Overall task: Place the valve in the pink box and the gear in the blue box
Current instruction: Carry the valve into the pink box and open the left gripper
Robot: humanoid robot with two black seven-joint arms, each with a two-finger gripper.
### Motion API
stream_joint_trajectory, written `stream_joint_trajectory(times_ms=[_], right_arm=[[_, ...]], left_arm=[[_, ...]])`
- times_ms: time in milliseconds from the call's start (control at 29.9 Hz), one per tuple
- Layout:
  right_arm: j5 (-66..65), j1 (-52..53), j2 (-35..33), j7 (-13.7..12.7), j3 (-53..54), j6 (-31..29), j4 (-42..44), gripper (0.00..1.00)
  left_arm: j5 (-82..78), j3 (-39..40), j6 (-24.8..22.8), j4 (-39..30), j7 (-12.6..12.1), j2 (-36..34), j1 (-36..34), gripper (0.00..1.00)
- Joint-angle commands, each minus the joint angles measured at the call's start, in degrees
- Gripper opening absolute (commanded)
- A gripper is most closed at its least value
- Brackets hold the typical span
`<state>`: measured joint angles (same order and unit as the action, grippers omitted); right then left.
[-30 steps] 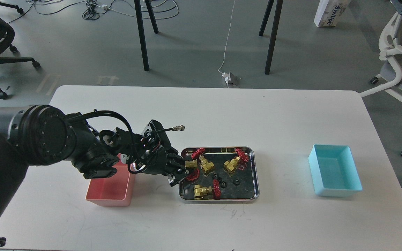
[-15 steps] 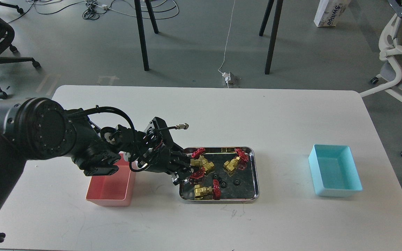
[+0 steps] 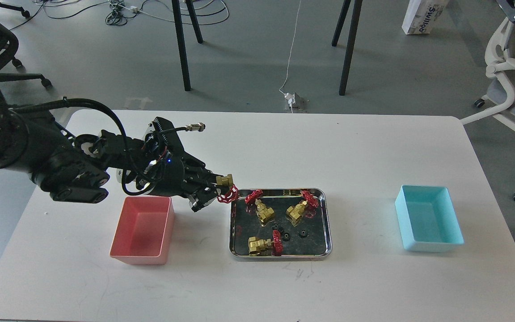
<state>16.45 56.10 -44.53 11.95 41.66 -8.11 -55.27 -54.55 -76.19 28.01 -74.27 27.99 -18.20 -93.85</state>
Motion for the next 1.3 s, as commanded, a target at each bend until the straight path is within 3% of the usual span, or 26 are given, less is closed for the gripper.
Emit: stream_joint_trajectory(times_ms=[0, 201, 334, 702, 1270], right_arm=[[-0.28, 2.86, -0.03, -0.09, -0.35, 0.91, -0.28, 1.00], [-0.28, 6.92, 0.32, -0.09, -4.21, 1.96, -0.10, 1.00], [-0.28, 6.04, 0.76, -0.09, -4.48, 1.96, -0.36, 1.00], [-0.19, 4.55, 0.58, -0.09, -4.48, 2.05, -0.36, 1.00], [-0.19, 1.47, -0.30, 0.00, -3.95, 1.96, 0.25, 1.00]], left_arm=[[-3.88, 0.08, -0.01, -4.12, 0.01, -8.58, -0.28, 0.11], [-8.46, 0.16, -0.01, -8.35, 0.01, -22.21, -0.19, 0.11], [-10.84, 0.52, -0.01, -8.26, 0.01, -26.27, 1.21, 0.11], [-10.84, 7.02, -0.01, -5.81, 0.01, -25.92, 12.46, 0.11], [-10.40, 7.46, -0.01, 0.44, 0.01, -21.62, 16.95, 0.14]])
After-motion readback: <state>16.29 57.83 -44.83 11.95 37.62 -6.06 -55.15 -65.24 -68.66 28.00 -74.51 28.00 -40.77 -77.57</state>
